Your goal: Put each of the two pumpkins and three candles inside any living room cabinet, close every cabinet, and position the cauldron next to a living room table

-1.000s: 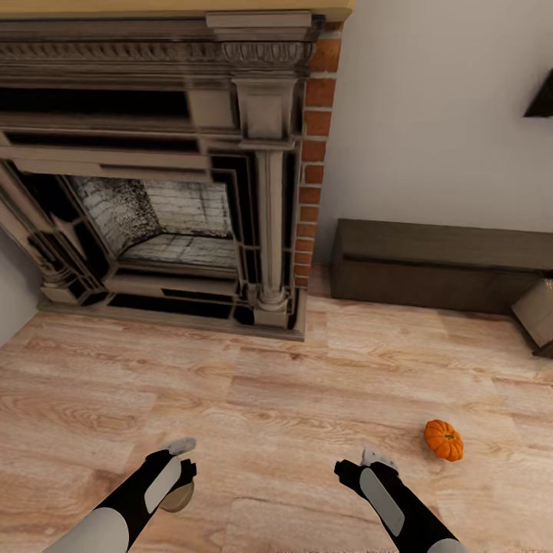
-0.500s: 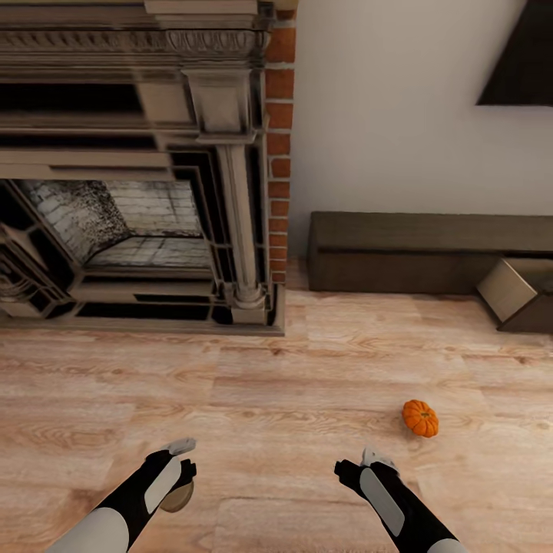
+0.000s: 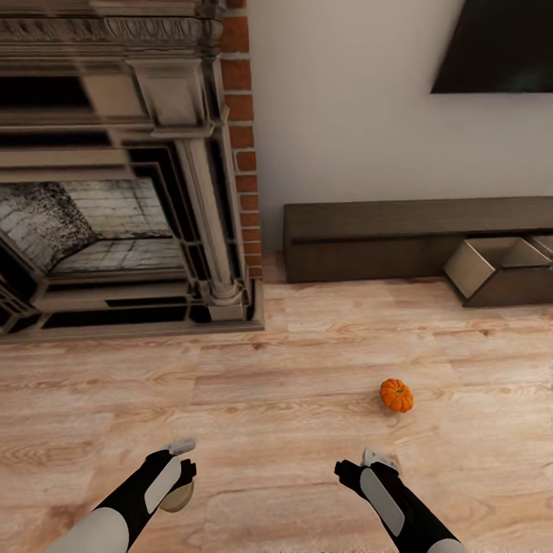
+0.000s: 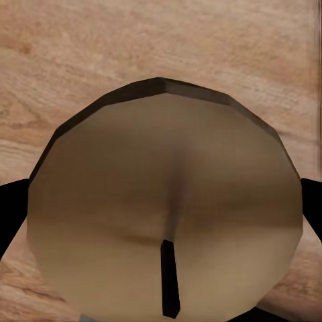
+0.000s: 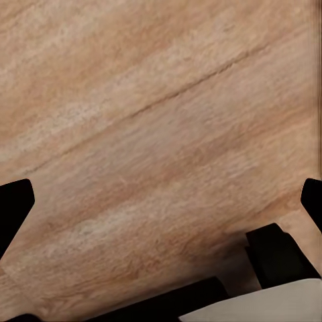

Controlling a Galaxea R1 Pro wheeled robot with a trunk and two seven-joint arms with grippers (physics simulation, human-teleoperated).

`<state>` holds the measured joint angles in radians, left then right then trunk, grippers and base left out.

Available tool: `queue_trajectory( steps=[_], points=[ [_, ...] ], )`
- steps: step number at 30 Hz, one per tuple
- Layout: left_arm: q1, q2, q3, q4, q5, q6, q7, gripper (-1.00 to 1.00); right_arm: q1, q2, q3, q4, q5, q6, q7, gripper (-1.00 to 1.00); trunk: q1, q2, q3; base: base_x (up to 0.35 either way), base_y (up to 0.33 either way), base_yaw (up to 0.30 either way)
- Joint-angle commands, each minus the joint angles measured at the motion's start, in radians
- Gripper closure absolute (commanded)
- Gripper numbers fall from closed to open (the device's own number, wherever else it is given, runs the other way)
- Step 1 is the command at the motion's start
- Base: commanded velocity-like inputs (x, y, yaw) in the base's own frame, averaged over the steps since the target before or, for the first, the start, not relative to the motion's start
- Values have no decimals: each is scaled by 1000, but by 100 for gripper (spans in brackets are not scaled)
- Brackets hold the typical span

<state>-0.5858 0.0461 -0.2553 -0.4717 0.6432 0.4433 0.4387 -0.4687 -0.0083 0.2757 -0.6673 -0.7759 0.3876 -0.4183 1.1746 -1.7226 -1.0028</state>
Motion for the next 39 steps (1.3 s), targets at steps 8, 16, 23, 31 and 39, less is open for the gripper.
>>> queue_trajectory(
  steps=[8,16,23,31,39],
  points=[
    [0,1,-9,-2,10,3,9,100,-1,-1,5,-2,-6,2,-8,-100,0,0,-11,-1,0,-191],
    [0,1,-9,-2,10,3,9,100,-1,-1,4,-1,-8,2,-9,-100,0,0,-22,0,0,-161],
    [1,2,-8,-2,10,3,9,100,-1,-1,3,-1,-8,1,-9,-100,0,0,-26,0,0,-55],
    [0,1,-8,-3,17,3,9,100,-1,-1,2,0,-8,0,-8,-100,0,0,-26,0,0,-260],
    [0,1,-9,-3,19,3,8,100,-1,-1,1,1,-8,0,-8,-100,-31,56,-1,0,0,-281]
  ],
)
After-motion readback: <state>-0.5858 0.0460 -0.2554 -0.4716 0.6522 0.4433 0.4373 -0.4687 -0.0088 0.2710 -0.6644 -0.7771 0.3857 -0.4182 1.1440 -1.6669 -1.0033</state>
